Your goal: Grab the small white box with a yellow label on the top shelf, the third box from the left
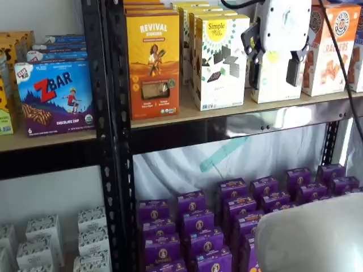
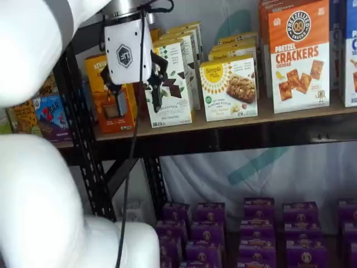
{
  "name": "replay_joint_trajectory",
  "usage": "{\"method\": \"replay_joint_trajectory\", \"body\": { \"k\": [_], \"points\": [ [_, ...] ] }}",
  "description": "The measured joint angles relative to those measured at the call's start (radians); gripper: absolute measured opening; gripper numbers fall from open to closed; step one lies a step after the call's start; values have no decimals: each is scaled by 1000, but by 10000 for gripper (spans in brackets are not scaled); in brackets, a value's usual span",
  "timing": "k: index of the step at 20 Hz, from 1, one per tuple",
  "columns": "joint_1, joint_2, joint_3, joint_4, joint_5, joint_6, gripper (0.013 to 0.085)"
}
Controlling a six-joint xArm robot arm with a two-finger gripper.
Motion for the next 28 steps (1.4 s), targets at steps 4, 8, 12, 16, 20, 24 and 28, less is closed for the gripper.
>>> {"method": "replay_joint_trajectory", "body": {
  "k": [4,8,12,16,20,24,28],
  "points": [
    [-15,14,-1,-13,-26,-20,850],
    [-52,47,-16,-30,-59,-62,850],
    [-98,83,-34,-31,-88,-108,850],
    [-158,124,-45,-16,-138,-164,850],
    [-220,159,-53,-9,-208,-224,850],
    [-265,190,-74,-13,-263,-270,850],
    [-307,227,-113,4,-280,-309,850]
  ]
}}
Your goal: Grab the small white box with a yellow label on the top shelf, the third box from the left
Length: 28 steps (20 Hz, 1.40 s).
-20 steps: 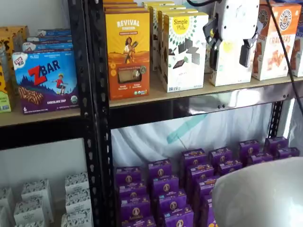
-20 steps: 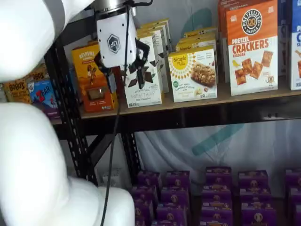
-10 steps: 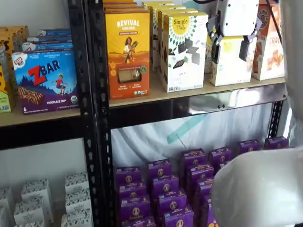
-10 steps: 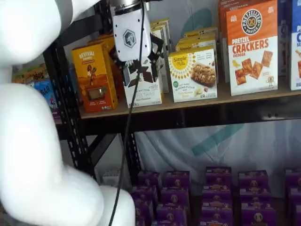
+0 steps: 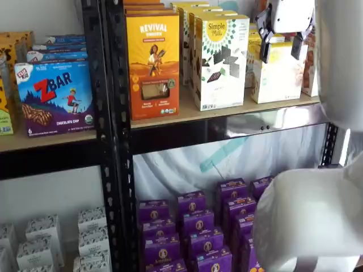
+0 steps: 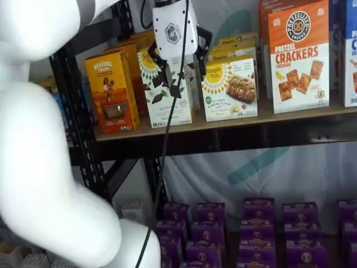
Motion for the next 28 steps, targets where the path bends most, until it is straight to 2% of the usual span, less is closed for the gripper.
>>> {"method": "replay_joint_trajectory", "body": {
  "k": [3,11,18,22,28],
  "points": [
    [-20,32,-31,7,-8,-19,850],
    [-38,110,-94,-2,-13,-40,850],
    [-66,164,-111,2,-48,-69,850],
    [-66,184,-115,-5,-66,-70,850],
    [-70,190,-109,8,-97,-74,850]
  ]
}}
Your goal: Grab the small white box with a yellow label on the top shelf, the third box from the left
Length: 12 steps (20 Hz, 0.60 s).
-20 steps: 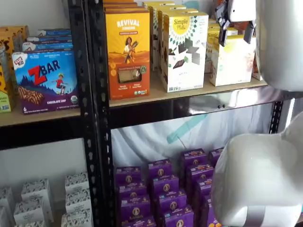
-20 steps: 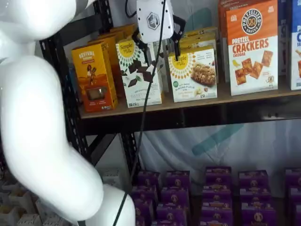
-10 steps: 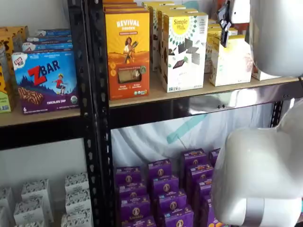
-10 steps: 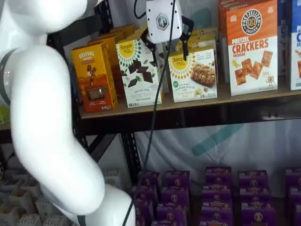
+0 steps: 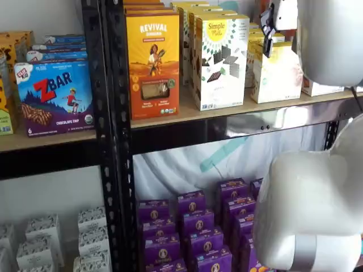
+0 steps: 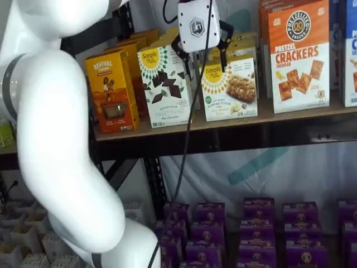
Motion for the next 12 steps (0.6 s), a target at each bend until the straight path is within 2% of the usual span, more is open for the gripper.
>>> {"method": "replay_joint_trajectory", "body": {
  "k": [12],
  "points": [
    [-6,-9,-11,-9,11,-5,850]
  ]
}}
